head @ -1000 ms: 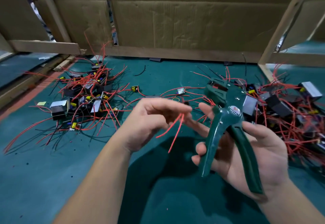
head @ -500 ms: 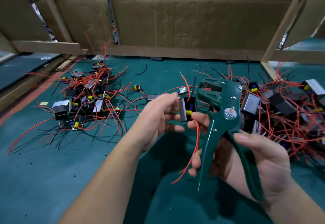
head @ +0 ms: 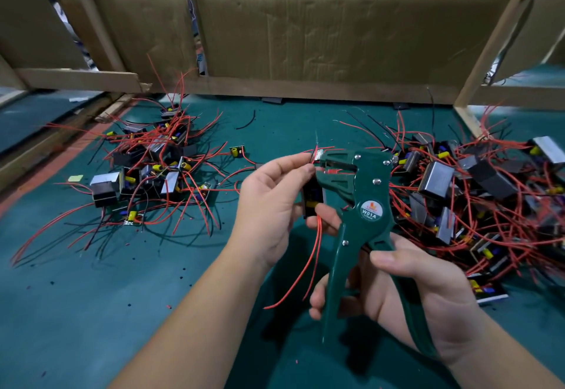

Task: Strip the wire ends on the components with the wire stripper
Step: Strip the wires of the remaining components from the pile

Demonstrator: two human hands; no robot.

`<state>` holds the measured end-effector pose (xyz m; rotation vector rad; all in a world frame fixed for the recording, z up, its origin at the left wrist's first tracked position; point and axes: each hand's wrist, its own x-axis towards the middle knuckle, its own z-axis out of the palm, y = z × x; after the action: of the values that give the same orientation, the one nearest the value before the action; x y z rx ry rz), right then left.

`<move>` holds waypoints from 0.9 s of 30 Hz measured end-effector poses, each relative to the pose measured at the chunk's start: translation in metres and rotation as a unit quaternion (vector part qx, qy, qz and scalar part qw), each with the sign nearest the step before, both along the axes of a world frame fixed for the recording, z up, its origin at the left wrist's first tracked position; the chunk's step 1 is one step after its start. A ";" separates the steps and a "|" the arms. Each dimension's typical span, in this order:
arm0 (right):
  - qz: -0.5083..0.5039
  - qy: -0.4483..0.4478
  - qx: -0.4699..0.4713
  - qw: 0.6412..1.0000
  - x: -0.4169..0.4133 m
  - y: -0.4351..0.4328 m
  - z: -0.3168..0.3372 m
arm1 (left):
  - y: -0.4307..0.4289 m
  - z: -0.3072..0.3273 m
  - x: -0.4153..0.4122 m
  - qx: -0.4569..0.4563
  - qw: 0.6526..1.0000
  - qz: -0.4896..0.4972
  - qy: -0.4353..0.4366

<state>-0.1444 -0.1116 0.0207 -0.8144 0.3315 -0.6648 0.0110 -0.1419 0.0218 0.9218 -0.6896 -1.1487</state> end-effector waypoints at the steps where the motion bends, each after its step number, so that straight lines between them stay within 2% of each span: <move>1: 0.000 0.008 -0.003 1.000 0.000 0.001 -0.001 | 0.000 0.001 0.000 0.013 1.000 -0.011 0.013; 7: -0.006 0.035 0.016 0.999 -0.001 0.004 -0.004 | 0.004 0.006 0.000 0.023 0.994 -0.099 0.032; 12: -0.003 0.038 -0.002 0.999 0.001 0.004 -0.001 | 0.004 0.007 0.001 0.031 0.993 -0.108 0.038; 15: 0.009 0.008 -0.008 1.000 -0.003 -0.001 0.002 | 0.003 0.008 0.006 0.020 0.996 -0.074 0.042; 19: 0.013 -0.014 0.033 0.999 -0.012 -0.009 0.004 | 0.004 0.010 0.017 -0.024 0.997 -0.067 0.007; 24: 0.017 0.000 0.071 0.997 -0.010 -0.009 0.003 | 0.006 0.011 0.020 -0.047 0.993 -0.050 -0.095; 27: 0.075 -0.064 0.099 0.990 -0.009 -0.008 0.007 | 0.009 0.013 0.021 -0.052 0.987 -0.049 -0.142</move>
<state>-0.1532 -0.1195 0.0273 -0.5984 0.2134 -0.5306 0.0322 -0.1328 0.0348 0.9820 -1.0277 -1.0670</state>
